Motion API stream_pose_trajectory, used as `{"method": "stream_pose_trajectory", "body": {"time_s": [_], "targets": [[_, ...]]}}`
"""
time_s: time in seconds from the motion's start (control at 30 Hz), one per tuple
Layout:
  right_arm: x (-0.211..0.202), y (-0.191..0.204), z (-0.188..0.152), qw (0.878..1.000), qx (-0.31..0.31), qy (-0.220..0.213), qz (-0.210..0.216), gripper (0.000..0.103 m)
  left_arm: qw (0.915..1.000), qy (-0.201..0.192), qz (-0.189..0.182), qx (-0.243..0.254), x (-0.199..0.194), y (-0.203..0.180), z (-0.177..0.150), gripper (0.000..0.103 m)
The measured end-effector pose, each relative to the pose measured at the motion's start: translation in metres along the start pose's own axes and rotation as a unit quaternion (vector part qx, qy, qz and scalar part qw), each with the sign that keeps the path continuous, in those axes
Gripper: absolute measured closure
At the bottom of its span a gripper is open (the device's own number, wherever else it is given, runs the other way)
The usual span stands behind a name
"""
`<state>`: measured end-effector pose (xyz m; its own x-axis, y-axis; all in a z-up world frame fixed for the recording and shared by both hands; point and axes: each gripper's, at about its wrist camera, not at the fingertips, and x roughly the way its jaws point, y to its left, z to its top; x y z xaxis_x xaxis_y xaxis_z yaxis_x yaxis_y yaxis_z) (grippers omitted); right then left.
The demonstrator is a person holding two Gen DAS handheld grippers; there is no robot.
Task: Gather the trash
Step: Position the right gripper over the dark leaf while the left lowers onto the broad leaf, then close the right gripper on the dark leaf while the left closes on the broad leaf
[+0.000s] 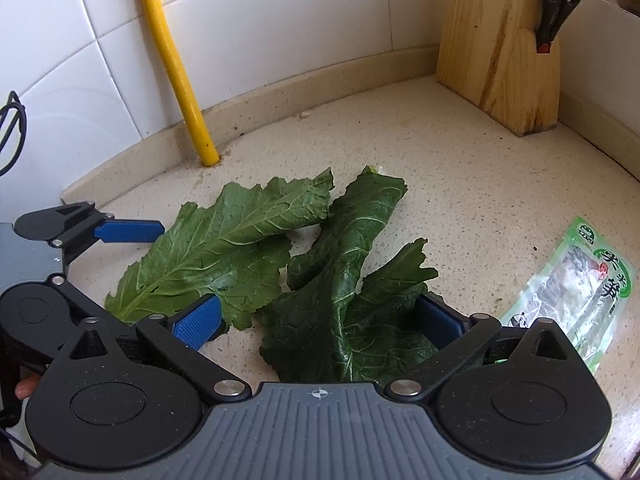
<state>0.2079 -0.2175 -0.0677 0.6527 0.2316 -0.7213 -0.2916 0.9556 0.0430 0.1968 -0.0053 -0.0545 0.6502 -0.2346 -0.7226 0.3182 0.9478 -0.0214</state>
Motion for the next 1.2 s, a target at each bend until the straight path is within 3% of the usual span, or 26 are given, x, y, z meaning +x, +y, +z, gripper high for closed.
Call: {"method": "stream_pose_trajectory", "body": {"time_s": [0.2, 0.67, 0.73, 0.8, 0.83, 0.87, 0.9, 0.93, 0.97, 1.07, 1.2], "targets": [[0.003, 0.001, 0.006, 1.000, -0.007, 0.019, -0.003, 0.000, 1.0000, 0.001, 0.000, 0.001, 0.000, 0.000, 0.000, 0.001], [0.009, 0.005, 0.008, 1.000, -0.001, 0.015, -0.026, 0.000, 0.9999, -0.012, 0.002, -0.002, -0.001, -0.002, -0.003, 0.002], [0.009, 0.005, 0.006, 1.000, -0.008, 0.007, -0.027, 0.000, 0.9999, -0.016, 0.001, 0.003, -0.002, -0.005, -0.004, 0.006], [0.007, 0.004, 0.006, 1.000, -0.007, 0.006, -0.028, 0.003, 0.9999, -0.013, -0.004, 0.006, -0.006, -0.009, -0.002, 0.022], [0.006, 0.005, 0.007, 0.999, -0.012, 0.008, -0.035, 0.012, 0.9998, -0.011, -0.010, 0.011, -0.008, -0.012, -0.001, 0.030], [0.005, 0.006, 0.008, 0.998, -0.023, 0.008, -0.052, 0.036, 0.9995, -0.009, -0.020, 0.021, -0.011, -0.016, 0.000, 0.044], [0.003, 0.007, 0.009, 0.997, -0.033, 0.007, -0.070, 0.049, 0.9993, -0.006, -0.025, 0.027, -0.012, -0.019, 0.002, 0.055], [0.001, 0.005, 0.011, 0.996, -0.032, 0.011, -0.079, 0.063, 0.9991, -0.003, -0.030, 0.029, -0.014, -0.021, 0.003, 0.059], [0.000, 0.000, 0.013, 0.997, -0.020, 0.014, -0.072, 0.072, 0.9990, 0.000, -0.034, 0.028, -0.014, -0.022, 0.004, 0.067], [-0.003, -0.017, 0.015, 0.998, 0.031, 0.016, -0.052, 0.086, 0.9989, 0.009, -0.043, 0.017, -0.014, -0.023, 0.009, 0.090], [-0.012, -0.023, 0.011, 0.998, 0.056, 0.009, -0.034, 0.089, 0.9987, 0.014, -0.048, -0.007, -0.013, -0.018, 0.012, 0.098]]}}
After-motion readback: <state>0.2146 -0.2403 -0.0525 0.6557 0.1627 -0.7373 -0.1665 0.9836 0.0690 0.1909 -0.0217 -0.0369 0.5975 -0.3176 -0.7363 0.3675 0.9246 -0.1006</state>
